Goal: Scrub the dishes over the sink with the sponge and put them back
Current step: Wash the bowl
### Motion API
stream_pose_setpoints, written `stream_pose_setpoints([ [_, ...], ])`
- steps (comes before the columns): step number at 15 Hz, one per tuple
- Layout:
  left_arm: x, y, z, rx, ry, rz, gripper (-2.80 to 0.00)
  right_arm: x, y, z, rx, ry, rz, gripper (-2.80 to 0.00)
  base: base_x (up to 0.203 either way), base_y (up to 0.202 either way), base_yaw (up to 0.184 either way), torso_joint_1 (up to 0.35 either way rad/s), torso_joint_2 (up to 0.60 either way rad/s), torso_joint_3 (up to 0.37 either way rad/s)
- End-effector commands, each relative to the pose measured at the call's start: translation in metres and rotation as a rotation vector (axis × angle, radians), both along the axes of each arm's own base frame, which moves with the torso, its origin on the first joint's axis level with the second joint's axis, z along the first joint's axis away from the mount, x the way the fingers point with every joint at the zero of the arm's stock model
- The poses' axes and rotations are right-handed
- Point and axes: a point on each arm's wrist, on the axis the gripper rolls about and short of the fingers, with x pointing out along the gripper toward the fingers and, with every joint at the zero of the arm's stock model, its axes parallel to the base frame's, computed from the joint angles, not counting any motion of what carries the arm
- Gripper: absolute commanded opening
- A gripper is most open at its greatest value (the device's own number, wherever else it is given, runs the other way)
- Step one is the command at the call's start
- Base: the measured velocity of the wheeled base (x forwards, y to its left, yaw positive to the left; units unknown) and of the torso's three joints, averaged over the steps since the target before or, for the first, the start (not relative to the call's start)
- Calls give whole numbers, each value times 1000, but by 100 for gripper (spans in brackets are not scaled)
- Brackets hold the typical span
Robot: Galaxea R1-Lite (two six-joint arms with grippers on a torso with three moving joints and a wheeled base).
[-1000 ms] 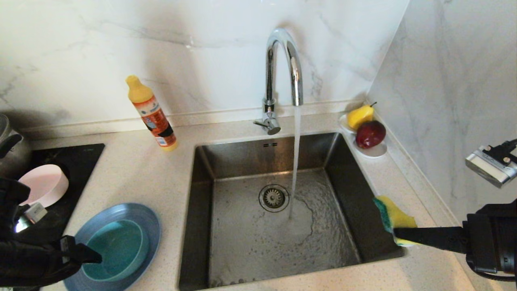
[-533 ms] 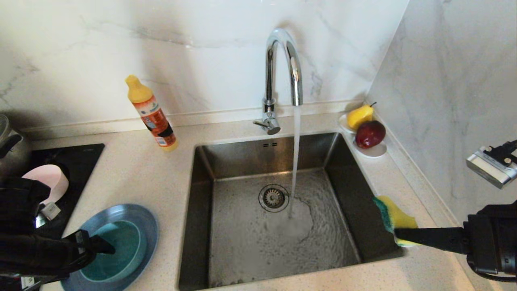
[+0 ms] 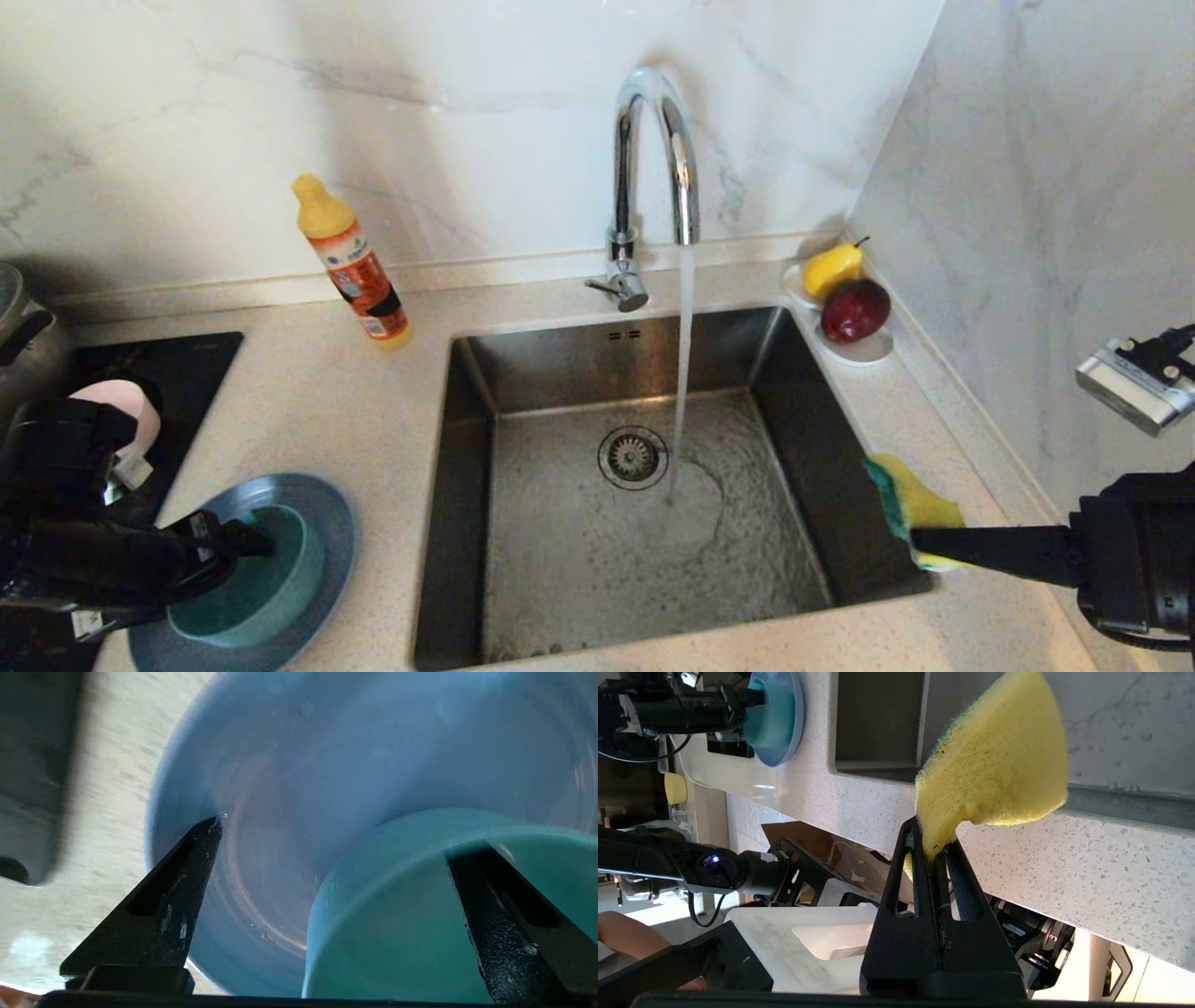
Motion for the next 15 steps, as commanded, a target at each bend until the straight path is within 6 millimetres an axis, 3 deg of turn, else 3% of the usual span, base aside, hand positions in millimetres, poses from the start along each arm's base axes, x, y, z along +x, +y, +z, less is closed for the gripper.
stream_pose_setpoints([
  [1,-1,2,4,15,-13,15,0,1,1,-1,0,9,2,-280,0,0,0,0,0,0],
  [12,0,9,5,17,-6,38,0,0,0,-2,0,11,4,-280,0,0,0,0,0,0],
  [13,1,9,4,16,-2,37,-280,0,0,-2,0,11,4,-280,0,0,0,0,0,0],
  [15,4,15,2,15,6,56,-280,-1,0,-2,1,9,4,-280,0,0,0,0,0,0],
])
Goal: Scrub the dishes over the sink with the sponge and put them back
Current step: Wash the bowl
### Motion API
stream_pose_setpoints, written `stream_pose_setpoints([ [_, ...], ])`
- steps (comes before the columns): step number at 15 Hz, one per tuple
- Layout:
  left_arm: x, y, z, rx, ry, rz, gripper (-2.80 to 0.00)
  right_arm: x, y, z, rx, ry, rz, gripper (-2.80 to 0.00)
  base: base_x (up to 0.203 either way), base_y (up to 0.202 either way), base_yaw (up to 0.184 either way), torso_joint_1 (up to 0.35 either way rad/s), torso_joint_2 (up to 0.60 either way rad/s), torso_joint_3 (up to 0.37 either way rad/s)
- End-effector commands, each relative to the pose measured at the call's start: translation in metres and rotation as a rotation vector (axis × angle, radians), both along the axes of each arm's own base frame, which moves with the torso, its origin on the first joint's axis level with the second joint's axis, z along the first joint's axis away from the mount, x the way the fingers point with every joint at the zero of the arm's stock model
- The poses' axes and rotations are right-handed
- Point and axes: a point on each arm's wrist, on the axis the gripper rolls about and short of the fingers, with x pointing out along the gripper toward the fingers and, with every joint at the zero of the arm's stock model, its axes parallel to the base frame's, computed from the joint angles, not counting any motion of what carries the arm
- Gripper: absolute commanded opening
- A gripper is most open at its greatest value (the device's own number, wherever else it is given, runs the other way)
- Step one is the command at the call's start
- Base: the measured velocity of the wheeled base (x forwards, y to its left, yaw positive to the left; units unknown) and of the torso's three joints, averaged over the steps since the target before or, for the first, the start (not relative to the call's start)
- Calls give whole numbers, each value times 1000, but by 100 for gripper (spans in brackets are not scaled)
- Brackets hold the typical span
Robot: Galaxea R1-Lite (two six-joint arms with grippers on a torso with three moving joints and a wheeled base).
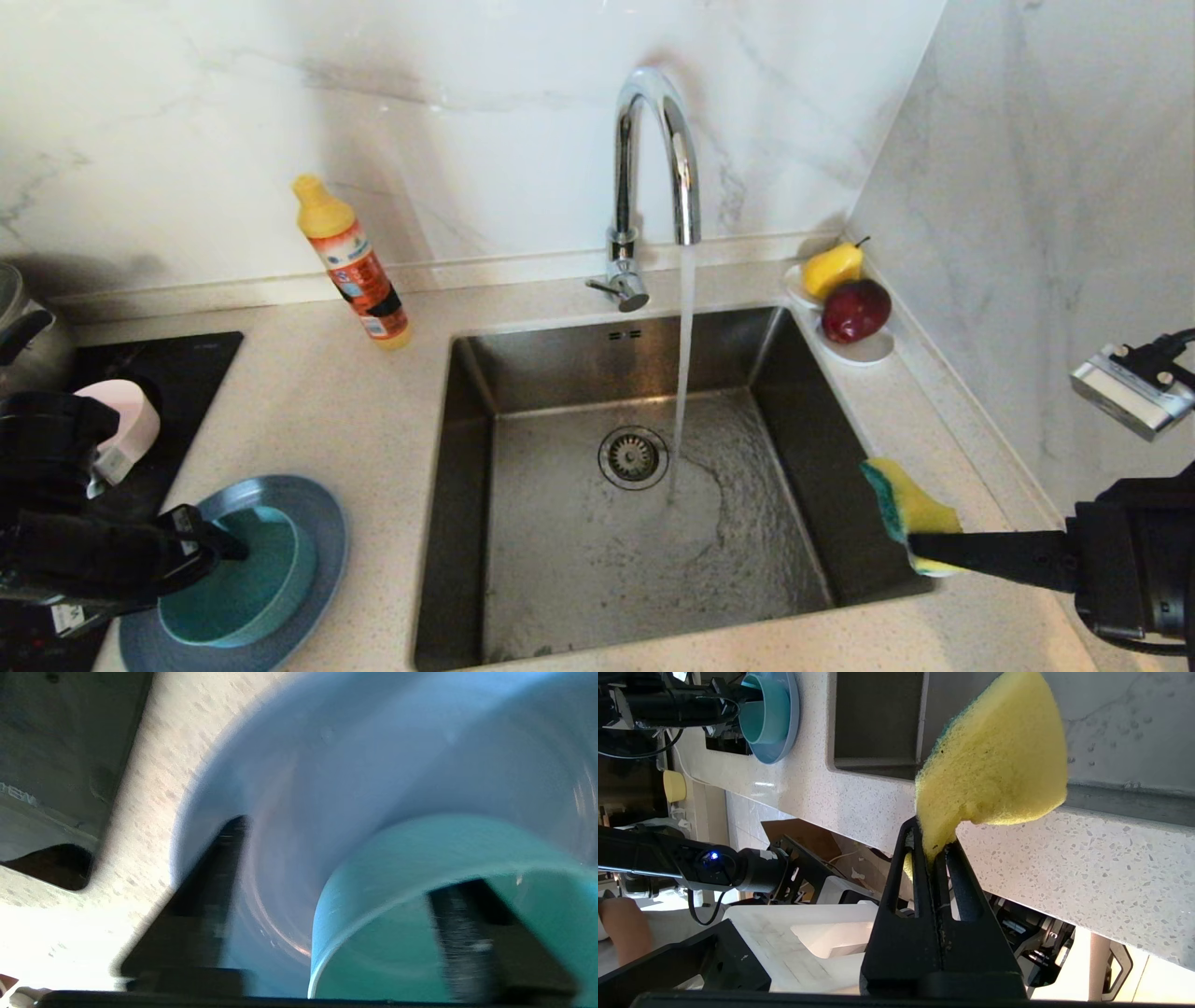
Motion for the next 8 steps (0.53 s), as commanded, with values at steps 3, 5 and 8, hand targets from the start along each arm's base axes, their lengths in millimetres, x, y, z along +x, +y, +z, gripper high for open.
stream_pose_setpoints([
  [3,2,12,1,16,0,34,-280,1,1,0,2,4,1,-280,0,0,0,0,0,0],
  [5,0,17,1,25,3,40,-280,3,2,1,2,3,3,-280,0,0,0,0,0,0],
  [8,-2,17,1,21,3,40,-280,3,2,1,2,5,4,-280,0,0,0,0,0,0],
])
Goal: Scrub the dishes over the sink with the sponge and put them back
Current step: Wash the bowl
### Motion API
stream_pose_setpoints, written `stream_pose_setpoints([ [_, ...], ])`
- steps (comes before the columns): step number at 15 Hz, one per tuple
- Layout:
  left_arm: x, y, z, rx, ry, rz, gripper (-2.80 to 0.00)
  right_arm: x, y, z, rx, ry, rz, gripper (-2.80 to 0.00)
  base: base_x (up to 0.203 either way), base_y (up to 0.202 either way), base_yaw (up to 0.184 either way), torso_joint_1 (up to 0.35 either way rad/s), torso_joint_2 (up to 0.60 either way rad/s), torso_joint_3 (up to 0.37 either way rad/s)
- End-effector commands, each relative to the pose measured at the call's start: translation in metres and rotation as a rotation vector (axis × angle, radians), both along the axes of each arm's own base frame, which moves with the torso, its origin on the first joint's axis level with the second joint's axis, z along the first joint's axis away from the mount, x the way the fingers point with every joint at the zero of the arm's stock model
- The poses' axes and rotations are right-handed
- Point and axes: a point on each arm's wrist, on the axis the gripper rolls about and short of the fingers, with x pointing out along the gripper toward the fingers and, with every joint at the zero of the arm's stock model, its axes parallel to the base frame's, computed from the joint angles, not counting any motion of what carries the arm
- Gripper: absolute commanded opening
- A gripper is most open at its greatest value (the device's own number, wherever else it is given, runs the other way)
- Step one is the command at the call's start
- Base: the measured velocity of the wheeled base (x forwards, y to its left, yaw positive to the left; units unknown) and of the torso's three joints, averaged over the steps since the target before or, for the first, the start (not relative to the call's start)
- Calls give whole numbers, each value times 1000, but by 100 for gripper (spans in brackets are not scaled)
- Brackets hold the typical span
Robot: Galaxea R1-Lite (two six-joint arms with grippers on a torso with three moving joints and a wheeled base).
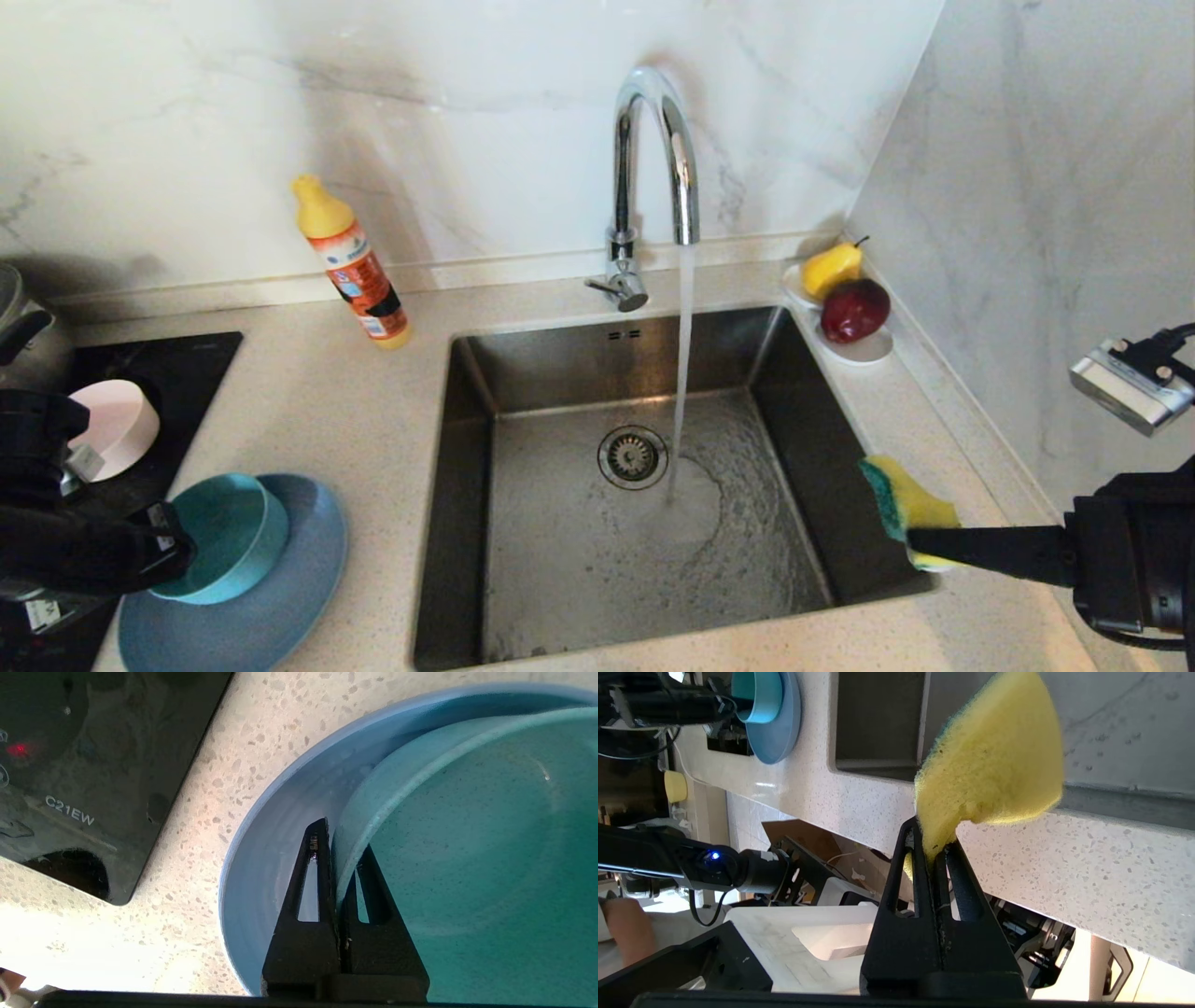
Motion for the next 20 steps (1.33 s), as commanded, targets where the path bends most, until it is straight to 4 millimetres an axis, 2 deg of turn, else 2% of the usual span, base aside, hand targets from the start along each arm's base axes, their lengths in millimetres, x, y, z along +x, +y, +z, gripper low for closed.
stream_pose_setpoints([
  [1,-2,0,0,-6,3,4,-280,1,1,-1,1,6,3,-280,0,0,0,0,0,0],
  [3,-6,-2,6,-5,-12,5,-280,0,0,-1,1,6,3,-280,0,0,0,0,0,0],
  [5,-13,-5,24,-1,-42,3,-280,1,1,-3,-2,13,2,-280,0,0,0,0,0,0],
  [8,-26,-11,79,11,-138,-11,-280,0,1,0,2,5,4,-280,0,0,0,0,0,0],
  [10,-44,-19,117,7,-202,-32,-280,0,0,-1,1,7,3,-280,0,0,0,0,0,0],
  [12,-64,-30,143,-7,-252,-64,-280,-1,-1,0,3,2,2,-280,0,0,0,0,0,0],
  [14,-72,-46,152,-58,-294,-158,-280,-4,-2,2,9,-9,4,-280,0,0,0,0,0,0],
  [17,-64,-81,155,-127,-299,-340,-280,-5,-2,2,9,-13,4,-280,0,0,0,0,0,0],
  [20,-27,-128,142,-147,-194,-489,-280,-8,-4,4,14,-23,0,-280,0,0,0,0,0,0],
])
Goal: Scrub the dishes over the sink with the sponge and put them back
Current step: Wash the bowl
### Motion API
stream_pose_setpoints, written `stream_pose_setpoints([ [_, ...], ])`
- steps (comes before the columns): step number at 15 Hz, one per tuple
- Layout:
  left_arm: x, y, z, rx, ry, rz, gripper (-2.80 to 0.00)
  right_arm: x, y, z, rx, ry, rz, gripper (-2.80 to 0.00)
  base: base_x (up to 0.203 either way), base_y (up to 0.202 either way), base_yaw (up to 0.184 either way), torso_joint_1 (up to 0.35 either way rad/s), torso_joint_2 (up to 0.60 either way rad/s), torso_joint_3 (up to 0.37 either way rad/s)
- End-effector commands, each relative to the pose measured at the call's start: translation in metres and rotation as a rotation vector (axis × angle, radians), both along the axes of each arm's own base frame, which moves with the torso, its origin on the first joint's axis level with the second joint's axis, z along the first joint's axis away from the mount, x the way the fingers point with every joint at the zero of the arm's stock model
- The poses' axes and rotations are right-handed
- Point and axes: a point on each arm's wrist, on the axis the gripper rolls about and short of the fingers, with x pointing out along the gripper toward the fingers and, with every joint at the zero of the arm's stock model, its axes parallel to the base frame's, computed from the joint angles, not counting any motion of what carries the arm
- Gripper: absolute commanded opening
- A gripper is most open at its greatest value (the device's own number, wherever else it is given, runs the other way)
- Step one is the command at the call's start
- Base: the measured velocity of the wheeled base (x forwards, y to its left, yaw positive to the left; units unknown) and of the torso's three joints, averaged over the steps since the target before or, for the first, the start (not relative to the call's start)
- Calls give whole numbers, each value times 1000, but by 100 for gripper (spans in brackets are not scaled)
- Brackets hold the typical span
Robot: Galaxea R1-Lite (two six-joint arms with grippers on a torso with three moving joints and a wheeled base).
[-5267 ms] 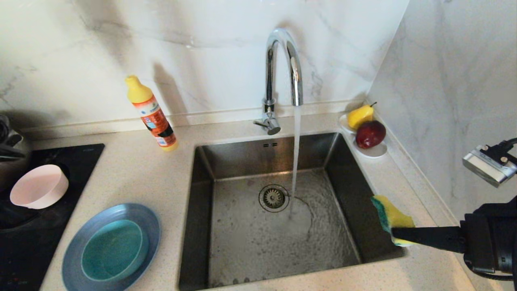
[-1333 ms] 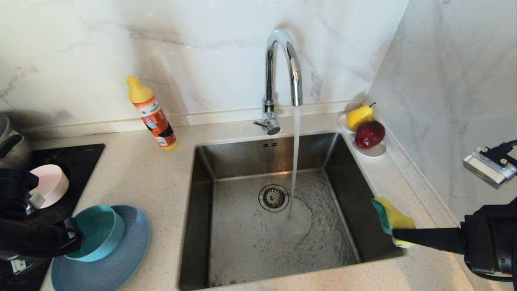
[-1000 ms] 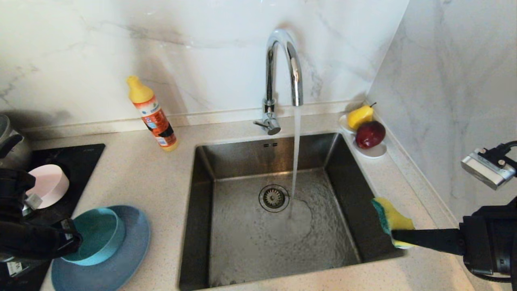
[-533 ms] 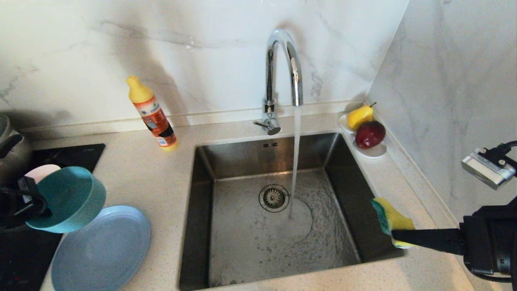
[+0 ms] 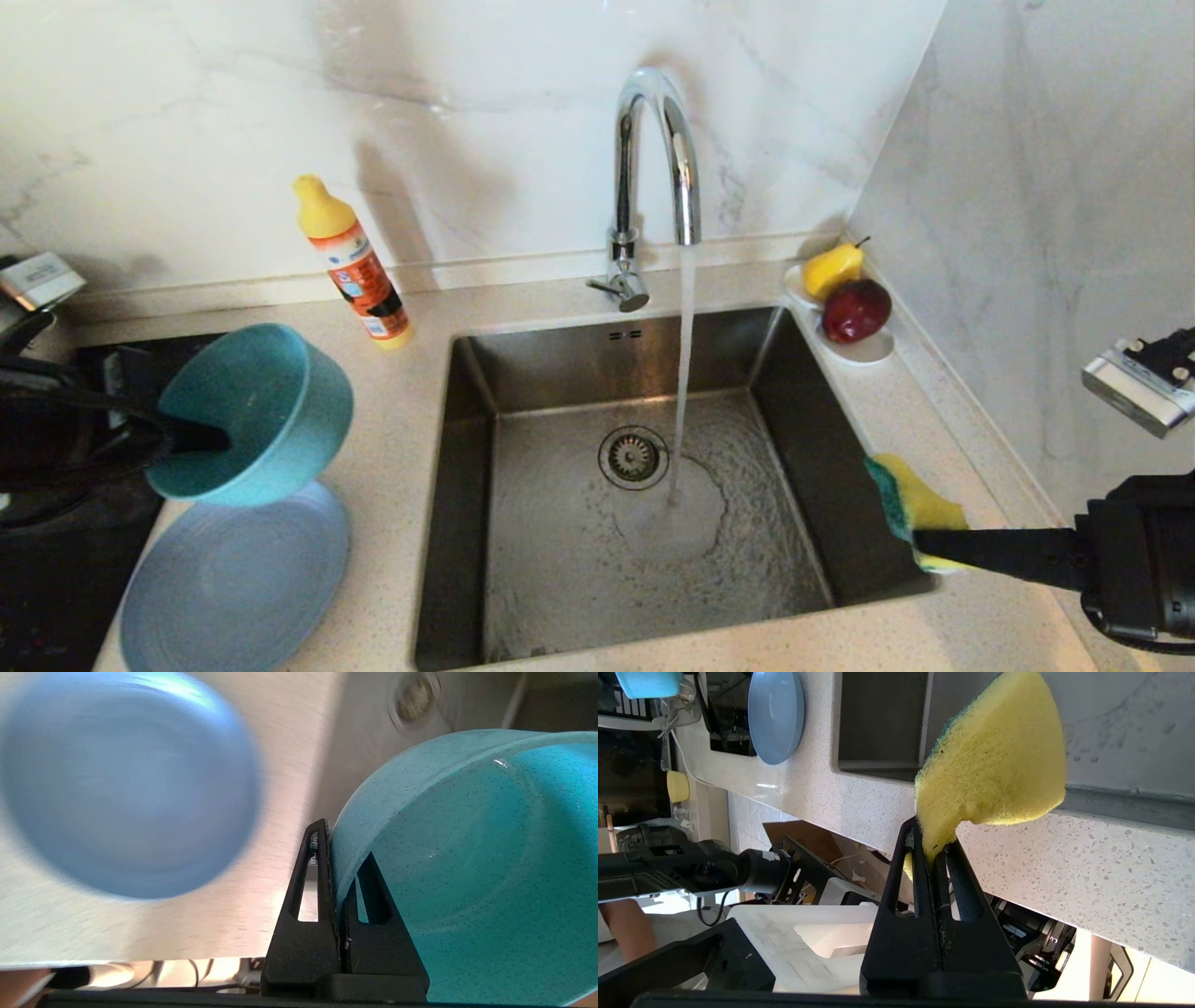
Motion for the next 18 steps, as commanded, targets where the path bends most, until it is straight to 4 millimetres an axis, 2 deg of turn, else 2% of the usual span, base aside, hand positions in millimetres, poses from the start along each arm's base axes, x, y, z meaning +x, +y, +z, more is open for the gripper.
stream_pose_setpoints([
  [1,40,-44,-20,49,99,-104,-280,-4,-2,3,9,-13,-1,-280,0,0,0,0,0,0],
  [4,73,-111,-49,124,122,-165,-280,-5,-2,6,16,-27,2,-280,0,0,0,0,0,0],
  [7,98,-163,-70,114,146,-175,-280,-7,-3,7,19,-36,-1,-280,0,0,0,0,0,0],
  [9,116,-191,-84,93,154,-166,-280,-11,-6,8,24,-45,1,-280,0,0,0,0,0,0],
  [14,152,-238,-116,51,166,-141,-280,-15,-7,8,26,-52,-1,-280,0,0,0,0,0,0],
  [18,170,-255,-119,46,111,-95,-280,-17,-8,9,29,-57,3,-280,0,0,0,0,0,0],
])
